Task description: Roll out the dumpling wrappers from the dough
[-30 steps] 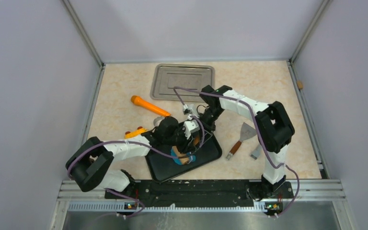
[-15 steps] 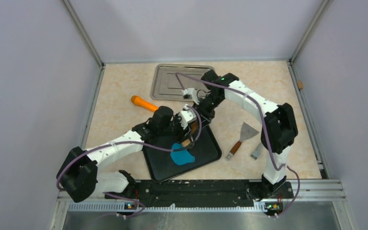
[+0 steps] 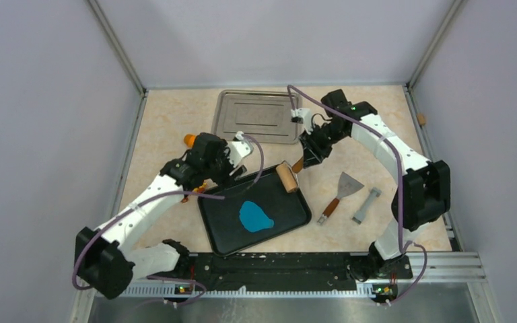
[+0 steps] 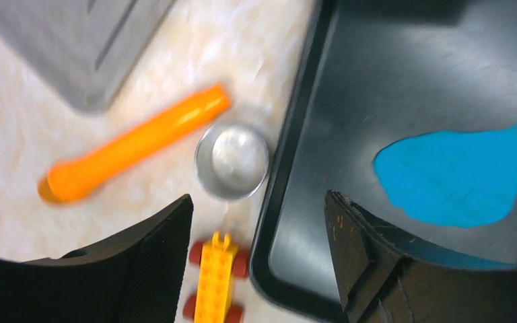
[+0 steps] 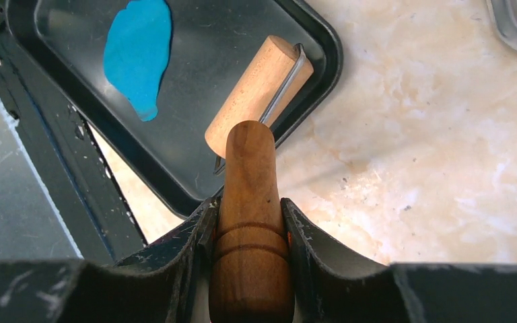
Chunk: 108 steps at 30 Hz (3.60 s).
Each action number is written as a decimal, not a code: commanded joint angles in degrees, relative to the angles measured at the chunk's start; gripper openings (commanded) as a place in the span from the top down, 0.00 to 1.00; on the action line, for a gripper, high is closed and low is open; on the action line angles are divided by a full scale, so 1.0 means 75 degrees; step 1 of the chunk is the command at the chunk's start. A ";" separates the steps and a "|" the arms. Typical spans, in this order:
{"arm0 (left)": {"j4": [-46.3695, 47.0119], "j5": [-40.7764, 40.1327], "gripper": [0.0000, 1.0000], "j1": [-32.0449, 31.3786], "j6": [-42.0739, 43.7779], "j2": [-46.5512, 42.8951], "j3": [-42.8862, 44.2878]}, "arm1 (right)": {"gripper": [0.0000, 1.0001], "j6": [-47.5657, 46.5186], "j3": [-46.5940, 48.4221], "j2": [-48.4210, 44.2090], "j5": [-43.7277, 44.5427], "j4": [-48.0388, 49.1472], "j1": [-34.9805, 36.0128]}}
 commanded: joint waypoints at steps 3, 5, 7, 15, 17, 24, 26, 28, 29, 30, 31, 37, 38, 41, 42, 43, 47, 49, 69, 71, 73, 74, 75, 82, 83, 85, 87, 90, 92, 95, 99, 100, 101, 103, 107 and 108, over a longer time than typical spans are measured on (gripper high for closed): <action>-0.3356 -0.1481 0.31 0.1591 -0.2359 0.1743 0.1423 | 1.00 0.0917 0.0036 -0.1140 -0.0440 0.0320 -0.0648; -0.3682 -0.1264 0.32 0.2085 -0.2715 0.1894 0.1443 | 1.00 0.0973 0.0054 -0.1328 -0.0332 0.0309 -0.0748; -0.3785 -0.1227 0.33 0.2291 -0.2895 0.1927 0.1440 | 1.00 0.0951 0.0068 -0.1518 -0.0142 0.0294 -0.0793; -0.4166 -0.1020 0.37 0.2840 -0.3637 0.3363 0.1745 | 1.00 0.1037 0.0701 -0.1501 -0.0164 -0.0056 -0.0983; -0.4270 -0.1012 0.39 0.2864 -0.3637 0.3775 0.1824 | 1.00 0.1023 0.0770 -0.1498 -0.0112 -0.0084 -0.0989; -0.3994 -0.0227 0.54 0.2914 -0.3460 0.4418 0.1569 | 1.00 0.1108 0.0785 -0.1548 -0.0054 -0.0003 -0.1030; -0.3907 -0.0129 0.61 0.2914 -0.3430 0.4543 0.1509 | 1.00 0.1104 0.0801 -0.1569 -0.0002 -0.0012 -0.1024; -0.3784 0.0141 0.68 0.2894 -0.3409 0.4576 0.1478 | 1.00 0.1041 0.0797 -0.1581 0.0084 -0.0050 -0.1024; -0.3816 0.0332 0.73 0.2866 -0.3407 0.4619 0.1545 | 1.00 0.1016 0.0792 -0.1594 0.0129 -0.0063 -0.1027; -0.3820 0.0501 0.79 0.2816 -0.3408 0.4664 0.1629 | 1.00 0.1003 0.0791 -0.1605 0.0167 -0.0089 -0.1035; -0.3817 0.0609 0.84 0.2751 -0.3420 0.4671 0.1703 | 1.00 0.0993 0.0785 -0.1620 0.0197 -0.0101 -0.1041; -0.3600 0.0850 0.99 0.2283 -0.3611 0.5078 0.2401 | 1.00 0.0916 0.0685 -0.1721 0.0379 -0.0140 -0.1035; -0.3560 0.0802 1.00 0.2191 -0.3639 0.5197 0.2561 | 1.00 0.0907 0.0666 -0.1757 0.0433 -0.0129 -0.1044; -0.3377 0.0542 1.00 0.2030 -0.3699 0.5563 0.3067 | 1.00 0.0878 0.0628 -0.1804 0.0505 -0.0131 -0.1076; -0.3359 0.0404 1.00 0.2021 -0.3707 0.5706 0.3280 | 1.00 0.0877 0.0633 -0.1817 0.0518 -0.0131 -0.1089; -0.3376 0.0295 1.00 0.2016 -0.3714 0.5875 0.3481 | 1.00 0.0880 0.0638 -0.1827 0.0528 -0.0134 -0.1098; -0.3359 -0.0180 1.00 0.2023 -0.3708 0.6445 0.4146 | 1.00 0.0855 0.0652 -0.1861 0.0574 -0.0114 -0.1105; -0.3305 -0.0208 1.00 0.2052 -0.3710 0.6641 0.4461 | 1.00 0.0845 0.0668 -0.1853 0.0589 -0.0100 -0.1109; -0.2791 0.0823 1.00 0.2198 -0.4976 0.6667 0.4746 | 1.00 0.1791 0.0312 -0.1211 -0.0637 0.0297 -0.1099; -0.2795 0.0885 1.00 0.2202 -0.5075 0.6710 0.4807 | 1.00 0.1791 0.0349 -0.1171 -0.0616 0.0269 -0.1078; -0.2694 0.0942 1.00 0.2227 -0.5150 0.6736 0.4810 | 1.00 0.1753 0.0368 -0.1150 -0.0569 0.0225 -0.1040; -0.2591 0.0977 1.00 0.2245 -0.5170 0.6745 0.4774 | 1.00 0.1719 0.0359 -0.1142 -0.0559 0.0201 -0.1003; -0.2477 0.1023 1.00 0.2246 -0.5198 0.6721 0.4734 | 1.00 0.1694 0.0347 -0.1141 -0.0553 0.0192 -0.0977; -0.1632 0.1713 0.68 0.2298 -0.4943 0.5675 0.3864 | 1.00 0.1441 0.0132 -0.0997 -0.0954 0.0054 -0.0960; -0.1341 0.1928 0.62 0.2297 -0.4763 0.5267 0.3445 | 1.00 0.1444 0.0124 -0.0981 -0.0994 0.0048 -0.0960; -0.0585 0.2430 0.53 0.2298 -0.4238 0.4188 0.2469 | 1.00 0.1398 0.0091 -0.0957 -0.1047 0.0016 -0.0953; 0.0619 0.3248 0.45 0.2262 -0.3388 0.2931 0.1318 | 1.00 0.1286 0.0089 -0.0921 -0.1116 -0.0065 -0.0958; 0.2900 0.3494 0.21 0.1663 -0.2225 0.1161 -0.0277 | 1.00 0.1079 0.0061 -0.0854 -0.1297 -0.0211 -0.0957; 0.4434 0.3366 0.18 0.0807 -0.0974 0.0491 -0.0962 | 1.00 0.0964 0.0021 -0.0797 -0.1477 -0.0266 -0.0958; 0.4865 0.3195 0.17 -0.0330 0.0105 0.0757 -0.0752 | 1.00 0.0959 -0.0043 -0.0723 -0.1724 -0.0140 -0.1002; 0.4629 0.3109 0.19 -0.0825 -0.0171 0.1872 0.0549 | 1.00 0.1222 -0.0090 -0.0735 -0.2090 0.0141 -0.1023; 0.4633 0.3145 0.20 -0.0918 -0.0165 0.2127 0.0785 | 1.00 0.1443 -0.0173 -0.0753 -0.2199 0.0275 -0.1025; 0.4679 0.3158 0.20 -0.0978 -0.0158 0.2353 0.0992 | 1.00 0.1647 -0.0266 -0.0795 -0.2284 0.0478 -0.1027; 0.4830 0.3117 0.20 -0.1092 -0.0214 0.2782 0.1329 | 1.00 0.2018 -0.0447 -0.0876 -0.2444 0.0743 -0.1027; 0.4748 0.3312 0.23 -0.1178 -0.0466 0.3623 0.2021 | 1.00 0.2298 -0.0695 -0.1057 -0.2577 0.1020 -0.1023; 0.4697 0.3368 0.24 -0.1201 -0.0445 0.3816 0.2163 | 1.00 0.2275 -0.0718 -0.1092 -0.2525 0.1044 -0.1027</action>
